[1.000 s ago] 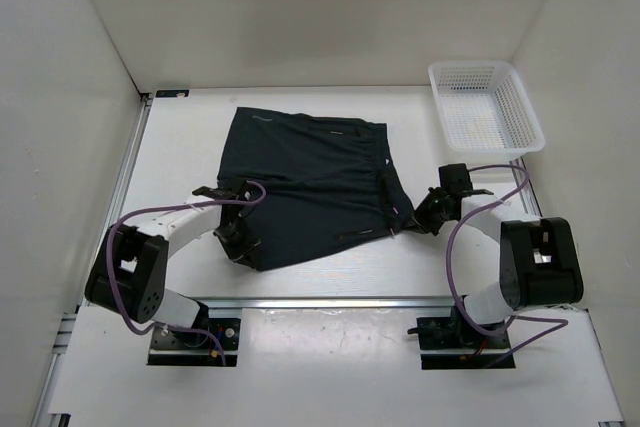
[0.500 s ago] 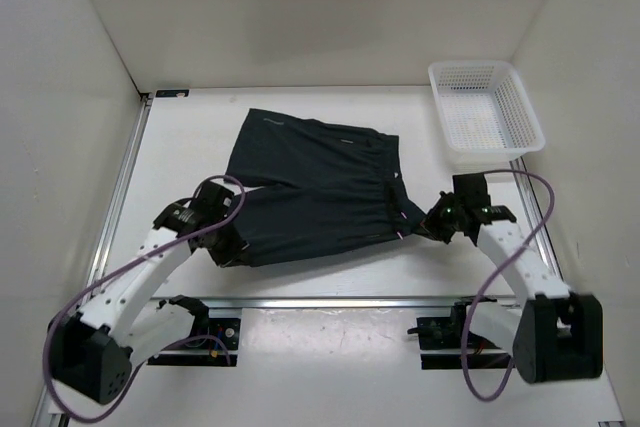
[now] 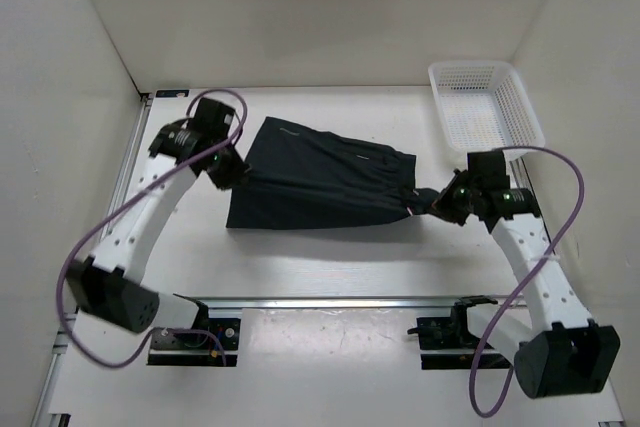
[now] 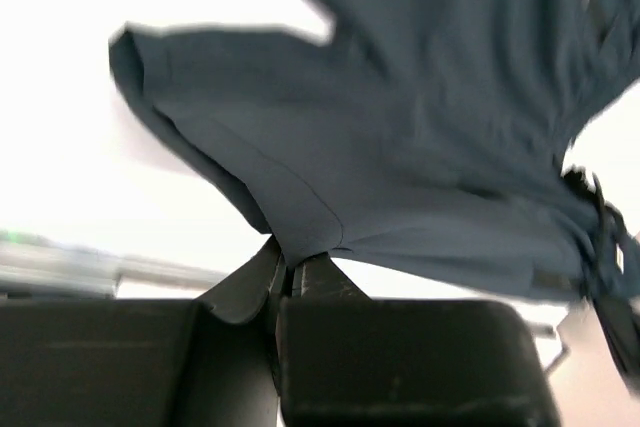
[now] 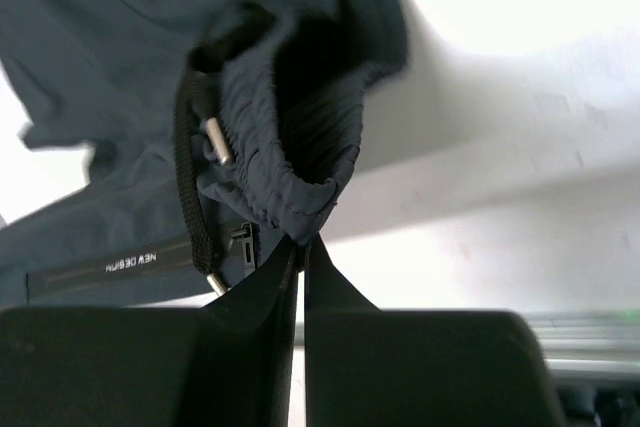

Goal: Fold and stack the shorts
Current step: Fold the shorts

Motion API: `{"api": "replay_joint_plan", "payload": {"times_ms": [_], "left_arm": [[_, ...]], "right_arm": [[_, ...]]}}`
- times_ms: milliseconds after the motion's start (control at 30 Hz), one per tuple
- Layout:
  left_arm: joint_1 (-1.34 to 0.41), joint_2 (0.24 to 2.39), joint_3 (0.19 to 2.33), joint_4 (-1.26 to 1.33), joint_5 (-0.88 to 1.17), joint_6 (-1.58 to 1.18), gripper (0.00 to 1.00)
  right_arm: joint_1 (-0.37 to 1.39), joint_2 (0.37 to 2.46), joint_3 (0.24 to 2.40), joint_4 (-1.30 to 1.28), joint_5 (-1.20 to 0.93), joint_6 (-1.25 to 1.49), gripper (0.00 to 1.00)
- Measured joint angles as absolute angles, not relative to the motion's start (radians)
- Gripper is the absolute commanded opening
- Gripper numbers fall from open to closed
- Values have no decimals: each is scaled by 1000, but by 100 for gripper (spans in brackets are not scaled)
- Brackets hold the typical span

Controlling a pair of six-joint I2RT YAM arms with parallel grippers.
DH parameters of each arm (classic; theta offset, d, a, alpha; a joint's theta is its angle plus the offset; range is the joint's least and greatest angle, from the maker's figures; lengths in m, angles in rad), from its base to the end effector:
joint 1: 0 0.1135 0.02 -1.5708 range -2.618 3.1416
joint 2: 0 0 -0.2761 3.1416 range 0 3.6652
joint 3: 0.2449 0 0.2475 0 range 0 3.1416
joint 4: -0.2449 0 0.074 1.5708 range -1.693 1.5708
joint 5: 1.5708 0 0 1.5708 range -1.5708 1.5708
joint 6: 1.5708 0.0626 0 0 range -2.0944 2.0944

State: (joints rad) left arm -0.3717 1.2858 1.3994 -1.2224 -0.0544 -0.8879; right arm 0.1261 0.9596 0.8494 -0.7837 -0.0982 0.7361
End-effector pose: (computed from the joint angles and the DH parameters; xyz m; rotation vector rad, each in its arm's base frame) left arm 0.2202 -0.0822 0.3431 -0.7109 2.6248 -0.3169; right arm 0.1899 0.0303 0.2666 0.7162 2.4203 0.4839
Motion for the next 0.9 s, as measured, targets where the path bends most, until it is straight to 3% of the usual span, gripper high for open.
{"api": "replay_joint_plan", "payload": {"times_ms": [467, 533, 567, 600, 633, 667, 767, 900], "left_arm": [[-236, 2120, 2304, -1192, -97, -677, 10], [-224, 2226, 2432, -1182, -88, -657, 15], [-217, 2282, 2495, -1165, -78, -647, 31], [-208, 2327, 2533, -1135, -73, -632, 73], [-196, 2368, 2565, -1107, -60, -619, 95], [-185, 2404, 2592, -1089, -50, -617, 100], [-152, 2476, 2618, -1042, -20, -603, 100], [-120, 2406, 2442, -1008, -2, -571, 100]], "right_arm": [[132, 1549, 1322, -615, -20, 724, 0], [132, 1638, 1395, -595, -11, 732, 52], [132, 1697, 1454, -597, -3, 730, 70], [130, 1753, 1510, -591, 3, 723, 80], [126, 1802, 1556, -579, 6, 727, 89], [123, 1848, 1603, -572, 7, 724, 91], [122, 1901, 1641, -551, 22, 712, 99], [141, 1805, 1523, -527, 55, 696, 99]]}}
